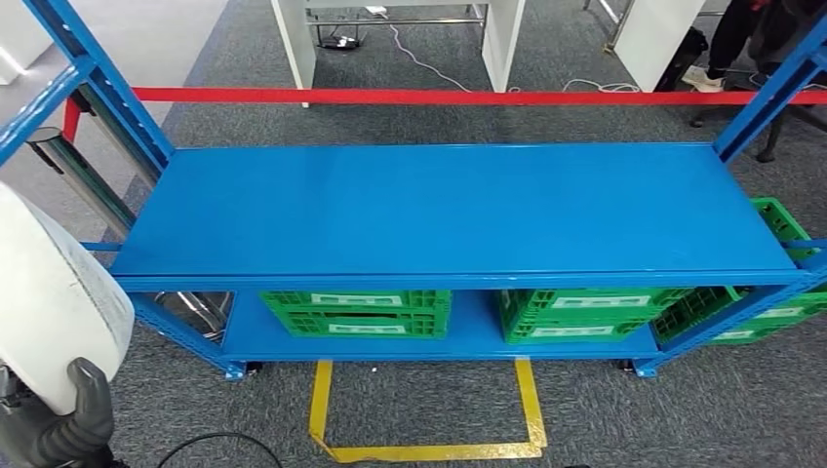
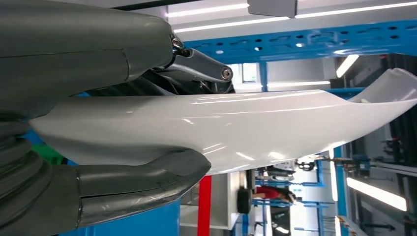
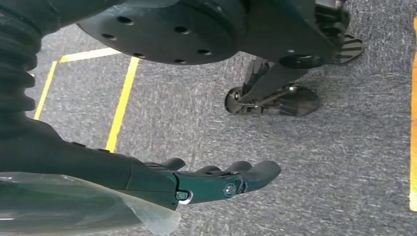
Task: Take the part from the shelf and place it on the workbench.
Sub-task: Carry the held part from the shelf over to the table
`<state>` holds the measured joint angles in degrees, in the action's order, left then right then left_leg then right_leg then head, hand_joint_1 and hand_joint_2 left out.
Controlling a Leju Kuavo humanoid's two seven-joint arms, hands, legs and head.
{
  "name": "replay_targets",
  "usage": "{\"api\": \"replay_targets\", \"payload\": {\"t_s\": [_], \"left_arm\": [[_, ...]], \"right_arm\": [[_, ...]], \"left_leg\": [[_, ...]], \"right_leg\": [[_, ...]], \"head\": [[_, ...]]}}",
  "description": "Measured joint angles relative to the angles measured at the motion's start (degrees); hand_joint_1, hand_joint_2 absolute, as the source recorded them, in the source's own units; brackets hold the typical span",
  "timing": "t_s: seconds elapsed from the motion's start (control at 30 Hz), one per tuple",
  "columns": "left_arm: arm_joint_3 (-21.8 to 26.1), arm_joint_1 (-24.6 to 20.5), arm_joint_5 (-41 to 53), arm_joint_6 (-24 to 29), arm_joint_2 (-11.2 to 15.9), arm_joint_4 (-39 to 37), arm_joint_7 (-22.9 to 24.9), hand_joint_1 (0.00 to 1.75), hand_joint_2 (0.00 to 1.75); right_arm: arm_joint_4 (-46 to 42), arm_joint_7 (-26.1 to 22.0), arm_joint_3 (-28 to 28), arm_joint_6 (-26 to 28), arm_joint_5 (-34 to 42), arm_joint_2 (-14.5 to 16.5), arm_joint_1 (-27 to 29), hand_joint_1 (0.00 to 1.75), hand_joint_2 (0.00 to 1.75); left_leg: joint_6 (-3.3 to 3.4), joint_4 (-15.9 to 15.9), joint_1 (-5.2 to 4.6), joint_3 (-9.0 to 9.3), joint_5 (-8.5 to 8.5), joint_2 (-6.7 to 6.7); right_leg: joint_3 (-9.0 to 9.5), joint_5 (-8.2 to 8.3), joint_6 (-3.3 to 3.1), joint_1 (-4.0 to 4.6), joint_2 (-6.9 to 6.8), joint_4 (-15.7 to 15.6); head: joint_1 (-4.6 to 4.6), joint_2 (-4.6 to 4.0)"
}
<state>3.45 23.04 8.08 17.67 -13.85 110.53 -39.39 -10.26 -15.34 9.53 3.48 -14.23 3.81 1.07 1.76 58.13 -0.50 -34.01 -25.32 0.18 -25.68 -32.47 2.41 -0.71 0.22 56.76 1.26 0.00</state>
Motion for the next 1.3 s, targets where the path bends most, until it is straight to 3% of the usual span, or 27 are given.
{"api": "replay_targets", "payload": {"t_s": [0.1,0.13,0.2,0.23,0.27,0.3,0.33,0.4,0.47,0.53,0.6,0.63,0.67,0.73,0.77,0.8,0.83,0.87,0.9,0.93,1.0,1.03,1.1,1.13,1.2,1.27,1.3], "left_arm": [[0.82,0.08,-0.37,-0.81,-0.38,0.00,0.00,1.75,1.75],[1.02,0.15,-0.47,-0.88,-0.47,-0.01,0.00,1.75,1.75],[1.39,0.28,-0.60,-0.96,-0.58,-0.02,0.00,1.75,1.75],[1.61,0.32,-0.60,-1.08,-0.65,-0.03,0.00,1.75,1.75],[1.86,0.34,-0.59,-1.28,-0.73,-0.03,0.00,1.75,1.75],[2.10,0.36,-0.59,-1.49,-0.81,-0.04,0.00,1.75,1.75],[2.32,0.38,-0.58,-1.72,-0.91,-0.04,0.00,1.75,1.75],[2.62,0.41,-0.52,-2.05,-1.09,-0.03,0.00,1.75,1.75],[2.93,0.43,-0.19,-2.27,-1.30,0.04,0.00,1.75,1.75],[3.23,0.50,0.22,-2.27,-1.44,0.16,0.00,1.75,1.75],[3.40,0.70,0.36,-2.07,-1.51,0.32,-0.01,1.75,1.75],[3.46,0.78,0.36,-1.89,-1.56,0.39,-0.01,1.75,1.75],[3.53,0.88,0.39,-1.71,-1.62,0.45,-0.01,1.75,1.75],[3.70,1.06,0.49,-1.40,-1.71,0.52,0.00,1.75,1.75],[3.79,1.17,0.56,-1.30,-1.72,0.54,0.00,1.75,1.75],[3.88,1.28,0.68,-1.19,-1.72,0.55,0.00,1.75,1.75],[3.96,1.38,0.80,-1.07,-1.72,0.56,0.00,1.75,1.75],[4.03,1.50,0.90,-0.95,-1.72,0.57,0.00,1.75,1.75],[4.08,1.61,0.98,-0.83,-1.73,0.61,0.00,1.75,1.75],[4.13,1.73,1.00,-0.75,-1.73,0.70,0.00,1.75,1.75],[4.24,1.93,1.02,-0.68,-1.73,0.98,-0.01,1.75,1.75],[4.28,2.01,1.04,-0.67,-1.73,1.14,-0.02,1.75,1.75],[4.41,2.12,1.06,-0.67,-1.73,1.31,-0.02,1.75,1.75],[4.48,2.23,1.06,-0.67,-1.72,1.37,-0.02,1.75,1.75],[4.63,2.49,1.06,-0.67,-1.71,1.44,-0.02,1.75,1.75],[4.76,2.61,1.05,-0.67,-1.71,1.46,-0.02,1.75,1.75],[4.81,2.63,1.05,-0.66,-1.71,1.46,-0.02,1.75,1.75]], "right_arm": [[0.06,0.11,0.00,-0.01,-0.34,0.11,0.06,0.00,1.75],[0.09,0.16,0.00,-0.01,-0.42,0.17,0.09,0.00,1.75],[0.12,0.22,0.01,0.01,-0.56,0.23,0.12,0.00,1.75],[0.12,0.24,0.02,-0.02,-0.63,0.23,0.13,0.00,1.75],[0.13,0.24,0.02,-0.06,-0.68,0.23,0.14,0.00,1.75],[0.13,0.25,0.02,-0.13,-0.72,0.23,0.15,0.00,1.75],[0.14,0.25,0.01,-0.19,-0.76,0.23,0.19,0.00,1.75],[0.14,0.25,-0.01,-0.30,-0.95,0.23,0.23,0.00,1.75],[0.14,0.09,-0.05,-0.38,-1.38,0.23,0.24,0.00,1.75],[0.14,-0.20,-0.09,-0.43,-1.74,0.23,0.25,0.00,1.75],[0.20,-0.48,-0.12,-0.46,-1.94,0.19,0.37,0.00,1.75],[0.25,-0.60,-0.14,-0.48,-2.10,0.15,0.43,0.00,1.75],[0.29,-0.70,-0.16,-0.48,-2.28,0.10,0.51,0.00,1.75],[0.32,-0.95,-0.22,-0.47,-2.66,0.04,0.55,0.00,1.75],[0.32,-1.07,-0.27,-0.46,-2.80,0.01,0.59,0.00,1.75],[0.32,-1.17,-0.35,-0.46,-2.92,-0.05,0.61,0.00,1.75],[0.32,-1.24,-0.44,-0.48,-3.03,-0.13,0.66,0.00,1.75],[0.33,-1.31,-0.54,-0.48,-3.16,-0.21,0.73,0.00,1.75],[0.33,-1.35,-0.64,-0.49,-3.30,-0.27,0.79,0.00,1.75],[0.34,-1.41,-0.76,-0.50,-3.43,-0.32,0.79,0.00,1.75],[0.34,-1.52,-0.99,-0.52,-3.60,-0.36,0.72,0.00,1.75],[0.35,-1.58,-1.09,-0.54,-3.64,-0.36,0.73,0.00,1.75],[0.42,-1.62,-1.23,-0.56,-3.70,-0.36,0.86,0.00,1.75],[0.48,-1.61,-1.32,-0.57,-3.73,-0.36,0.92,0.00,1.75],[0.60,-1.57,-1.47,-0.58,-3.77,-0.40,1.04,0.00,1.75],[0.63,-1.58,-1.52,-0.58,-3.81,-0.46,1.04,0.00,1.75],[0.64,-1.58,-1.55,-0.58,-3.84,-0.46,1.01,0.00,1.75]], "left_leg": [[-0.94,0.46,0.05,-0.61,0.30,-0.07],[-1.29,1.41,0.13,-0.96,-1.09,-0.11],[-1.94,6.45,0.38,-2.26,-6.39,-0.15],[-2.17,10.22,0.48,-3.03,-9.14,-0.15],[-2.31,13.63,0.56,-3.52,-10.81,-0.15],[-2.36,15.87,0.60,-3.53,-11.23,-0.15],[-2.30,16.12,0.62,-2.62,-10.31,-0.15],[-1.86,10.35,0.58,2.00,-6.97,-0.17],[-1.22,1.68,0.40,7.43,-6.13,-0.21],[-0.72,-2.30,0.08,9.22,-6.85,-0.25],[-0.14,-2.89,0.05,8.40,-5.91,-0.11],[0.30,-3.09,0.14,7.83,-5.22,0.01],[0.69,-3.30,0.27,7.12,-4.48,0.14],[1.18,-3.29,0.29,5.51,-3.14,0.25],[1.21,-3.20,0.23,4.63,-2.48,0.27],[1.19,-3.07,0.17,3.72,-1.82,0.30],[1.12,-2.87,0.14,2.76,-1.20,0.33],[0.99,-2.61,0.15,1.80,-0.66,0.35],[0.81,-2.25,0.19,0.89,-0.19,0.36],[0.56,-1.80,0.14,0.09,0.21,0.34],[0.04,-0.91,-0.01,-1.06,1.06,0.31],[-0.21,-0.67,-0.08,-1.39,1.58,0.31],[-0.70,-0.50,0.00,-1.77,2.23,0.24],[-1.03,-0.07,0.07,-2.00,1.43,0.17],[-1.75,3.76,0.30,-2.83,-3.43,0.04],[-2.21,11.16,0.50,-3.95,-9.23,0.02],[-2.26,14.18,0.54,-4.09,-10.40,0.02]], "right_leg": [[-0.72,0.37,-1.39,0.03,-0.13,-0.69],[-1.18,0.80,-2.03,-0.03,-0.31,-0.75],[-2.39,1.86,-2.93,-0.06,-0.61,-0.76],[-3.03,2.44,-3.13,-0.01,-0.70,-0.67],[-3.76,3.04,-3.12,0.04,-0.78,-0.49],[-4.47,3.55,-3.10,0.09,-0.85,-0.26],[-5.29,4.05,-3.05,0.12,-0.90,0.06],[-6.92,4.87,-2.86,0.16,-0.91,0.71],[-8.03,5.73,-2.40,0.28,-0.83,1.13],[-8.60,6.78,-1.69,0.24,-0.80,1.04],[-9.04,7.44,-0.89,0.10,-0.68,0.85],[-9.51,6.51,-0.57,0.08,-0.56,1.38],[-10.18,4.47,-0.35,0.07,-0.44,2.90],[-11.88,-1.56,-0.08,0.03,-0.32,9.14],[-12.46,-3.65,0.06,0.02,-0.33,12.84],[-12.53,-4.25,0.17,0.02,-0.33,15.66],[-11.87,-3.36,0.24,0.01,-0.33,16.86],[-10.23,-1.51,0.26,0.00,-0.34,15.98],[-7.72,0.34,0.25,-0.03,-0.34,13.25],[-4.39,1.10,0.25,-0.03,-0.33,8.88],[0.95,0.03,-0.16,0.04,-0.19,0.54],[2.12,-0.81,-0.49,0.14,-0.12,-1.76],[1.54,-0.76,-1.39,0.17,-0.23,-2.36],[1.13,-0.36,-1.83,0.12,-0.38,-2.27],[0.07,0.68,-2.65,0.01,-0.73,-2.25],[-1.20,1.80,-3.01,0.19,-0.90,-2.01],[-1.95,2.34,-3.04,0.29,-0.98,-1.74]], "head": [[0.00,0.00],[-0.04,0.00],[-0.18,0.00],[-0.21,0.00],[-0.23,0.00],[-0.23,0.00],[-0.24,0.00],[-0.25,0.00],[-0.21,0.00],[-0.19,0.00],[-0.21,0.00],[-0.18,0.00],[-0.10,0.00],[0.07,0.00],[0.11,0.00],[0.13,0.00],[0.13,0.00],[0.13,0.00],[0.13,0.00],[0.15,0.00],[0.12,0.00],[0.12,0.00],[0.10,0.00],[0.08,0.00],[-0.11,0.00],[-0.29,0.00],[-0.30,0.00]]}}
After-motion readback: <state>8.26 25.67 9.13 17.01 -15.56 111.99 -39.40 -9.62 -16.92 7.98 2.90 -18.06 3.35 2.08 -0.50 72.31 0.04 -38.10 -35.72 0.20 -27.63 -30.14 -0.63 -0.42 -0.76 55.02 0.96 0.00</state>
